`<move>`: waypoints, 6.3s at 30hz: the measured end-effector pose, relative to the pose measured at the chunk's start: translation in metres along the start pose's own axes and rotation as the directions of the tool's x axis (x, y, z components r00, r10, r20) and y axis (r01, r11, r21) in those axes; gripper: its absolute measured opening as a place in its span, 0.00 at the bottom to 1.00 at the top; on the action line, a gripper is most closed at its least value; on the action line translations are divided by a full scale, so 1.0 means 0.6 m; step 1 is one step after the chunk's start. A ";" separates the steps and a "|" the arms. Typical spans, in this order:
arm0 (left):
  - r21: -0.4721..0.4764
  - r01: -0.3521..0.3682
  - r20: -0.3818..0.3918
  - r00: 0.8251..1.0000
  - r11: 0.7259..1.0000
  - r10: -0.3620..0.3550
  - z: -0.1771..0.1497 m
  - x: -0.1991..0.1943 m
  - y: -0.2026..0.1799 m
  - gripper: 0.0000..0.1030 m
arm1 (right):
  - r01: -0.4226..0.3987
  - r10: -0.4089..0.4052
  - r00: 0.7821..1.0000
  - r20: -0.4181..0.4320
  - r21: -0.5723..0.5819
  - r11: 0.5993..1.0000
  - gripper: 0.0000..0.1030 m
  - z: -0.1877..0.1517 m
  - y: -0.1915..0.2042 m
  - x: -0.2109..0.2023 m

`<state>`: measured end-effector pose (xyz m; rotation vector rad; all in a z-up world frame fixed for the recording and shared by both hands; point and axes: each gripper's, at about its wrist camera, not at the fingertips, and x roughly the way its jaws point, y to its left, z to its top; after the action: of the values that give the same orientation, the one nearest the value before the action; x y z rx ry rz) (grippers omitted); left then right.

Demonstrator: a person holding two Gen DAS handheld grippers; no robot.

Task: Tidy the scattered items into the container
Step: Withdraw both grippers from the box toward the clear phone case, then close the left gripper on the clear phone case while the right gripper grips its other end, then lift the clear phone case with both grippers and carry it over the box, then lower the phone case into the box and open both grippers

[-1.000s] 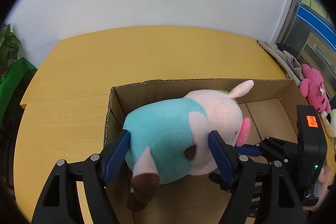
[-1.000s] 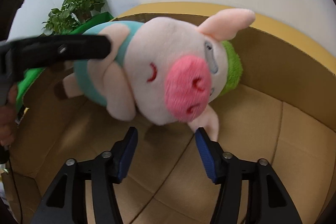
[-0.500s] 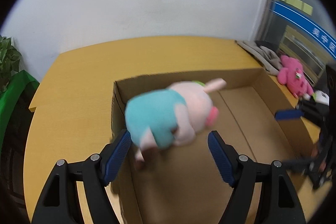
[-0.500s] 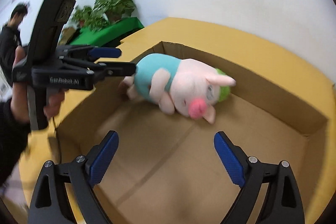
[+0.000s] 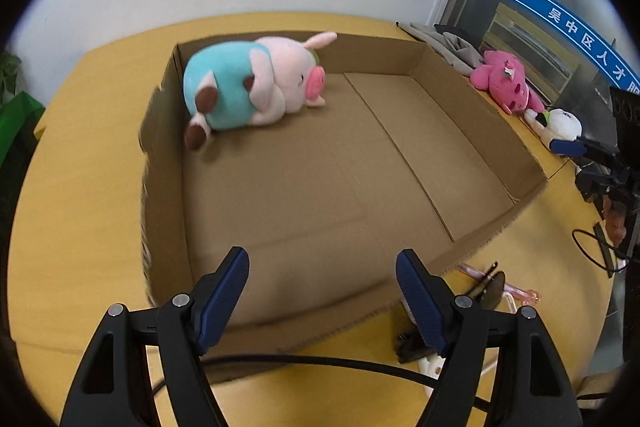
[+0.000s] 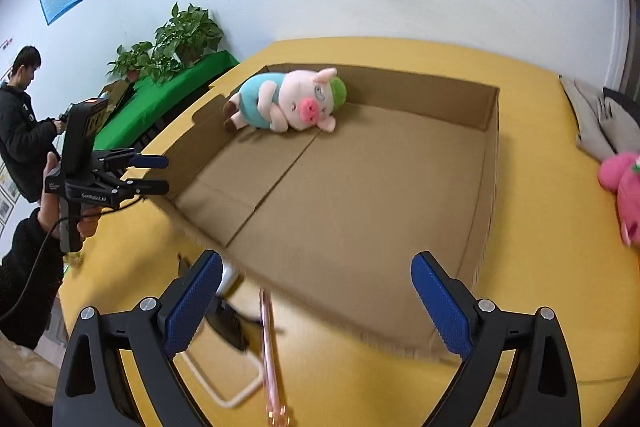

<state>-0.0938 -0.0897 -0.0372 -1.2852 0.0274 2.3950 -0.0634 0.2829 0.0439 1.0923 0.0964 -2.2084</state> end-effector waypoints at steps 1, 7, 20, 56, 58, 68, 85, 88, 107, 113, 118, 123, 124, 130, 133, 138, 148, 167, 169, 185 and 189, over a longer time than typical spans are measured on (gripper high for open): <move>0.000 0.003 -0.010 1.000 1.000 -0.003 -0.006 0.003 -0.003 0.74 | 0.009 -0.009 1.000 -0.006 0.013 1.000 0.95 -0.007 -0.004 0.004; -0.059 0.052 -0.051 0.997 0.997 -0.055 -0.029 0.006 -0.004 0.74 | 0.070 -0.067 0.996 -0.051 0.054 0.996 0.95 -0.028 -0.022 0.073; -0.034 0.007 -0.026 1.000 0.999 -0.008 -0.048 0.000 -0.022 0.74 | 0.088 -0.085 0.995 -0.042 0.076 0.993 0.91 -0.067 -0.041 0.070; -0.147 0.184 -0.085 0.977 0.972 -0.198 -0.197 0.026 -0.117 0.68 | 0.020 -0.021 0.999 -0.041 -0.020 1.000 0.94 -0.180 0.101 0.071; -0.149 0.197 -0.098 0.972 0.969 -0.212 -0.199 0.034 -0.122 0.61 | -0.022 0.021 0.999 -0.047 -0.031 0.999 0.94 -0.182 0.116 0.077; -0.136 0.181 -0.104 0.975 0.974 -0.195 -0.209 0.033 -0.128 0.43 | -0.078 0.074 0.989 -0.129 -0.021 0.997 0.89 -0.210 0.141 0.128; 0.092 0.194 -0.163 0.970 0.977 -0.177 -0.275 -0.032 -0.162 0.50 | -0.238 0.201 0.956 -0.213 -0.163 0.957 0.90 -0.280 0.164 0.056; 0.182 0.195 -0.157 0.973 0.964 -0.168 -0.254 -0.027 -0.165 0.65 | -0.253 0.186 0.956 -0.226 -0.315 0.915 0.92 -0.261 0.167 0.056; 0.600 0.326 -0.287 0.940 0.730 -0.183 -0.262 0.015 -0.218 0.77 | -0.459 0.205 0.878 -0.432 -0.641 0.615 0.81 -0.255 0.183 0.115; 0.658 0.312 -0.266 0.948 0.686 -0.176 -0.268 0.005 -0.235 0.77 | -0.440 0.195 0.889 -0.413 -0.657 0.612 0.80 -0.276 0.184 0.096; 0.684 0.272 -0.207 0.962 0.677 -0.178 -0.258 -0.030 -0.247 0.76 | -0.435 0.187 0.893 -0.410 -0.678 0.592 0.80 -0.273 0.183 0.074; 0.722 0.193 -0.118 0.981 0.665 -0.157 -0.228 -0.083 -0.258 0.76 | -0.400 0.176 0.913 -0.368 -0.724 0.562 0.79 -0.236 0.197 0.031; 0.731 0.172 -0.095 0.984 0.660 -0.150 -0.218 -0.096 -0.256 0.76 | -0.389 0.171 0.918 -0.357 -0.737 0.553 0.79 -0.228 0.202 0.023; 0.768 0.052 0.037 0.992 0.639 -0.124 -0.173 -0.171 -0.238 0.75 | -0.320 0.137 0.947 -0.291 -0.806 0.498 0.79 -0.133 0.230 -0.003; 0.789 -0.011 0.095 0.990 0.614 -0.104 -0.117 -0.199 -0.242 0.74 | -0.286 0.110 0.958 -0.265 -0.839 0.463 0.79 -0.090 0.241 -0.023; 0.805 -0.091 0.174 0.981 0.586 -0.088 -0.054 -0.237 -0.229 0.73 | -0.251 0.087 0.968 -0.237 -0.873 0.417 0.79 -0.006 0.246 -0.047; 0.804 -0.144 0.217 0.974 0.577 -0.059 0.050 -0.237 -0.171 0.73 | -0.234 0.062 0.972 -0.228 -0.897 0.376 0.79 0.131 0.240 -0.017; 0.755 0.011 -0.024 1.000 0.655 0.011 0.116 0.012 0.002 0.73 | -0.423 0.113 0.902 -0.417 -0.801 0.424 0.79 0.212 0.165 0.283; 0.750 0.022 -0.044 0.999 0.661 0.016 0.117 0.033 0.014 0.72 | -0.438 0.112 0.894 -0.435 -0.789 0.432 0.79 0.209 0.159 0.309; 0.732 0.076 -0.187 0.978 0.677 0.093 0.090 0.122 0.050 0.12 | -0.481 0.121 0.863 -0.490 -0.728 0.488 0.78 0.202 0.173 0.394; 0.723 0.077 -0.177 0.981 0.686 0.076 0.085 0.109 0.051 0.13 | -0.487 0.124 0.860 -0.496 -0.720 0.495 0.78 0.195 0.168 0.404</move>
<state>-0.1771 -0.0838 -0.0656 -1.0814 0.9488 1.8892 -0.1880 0.0365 -0.0360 0.8431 0.9552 -1.2727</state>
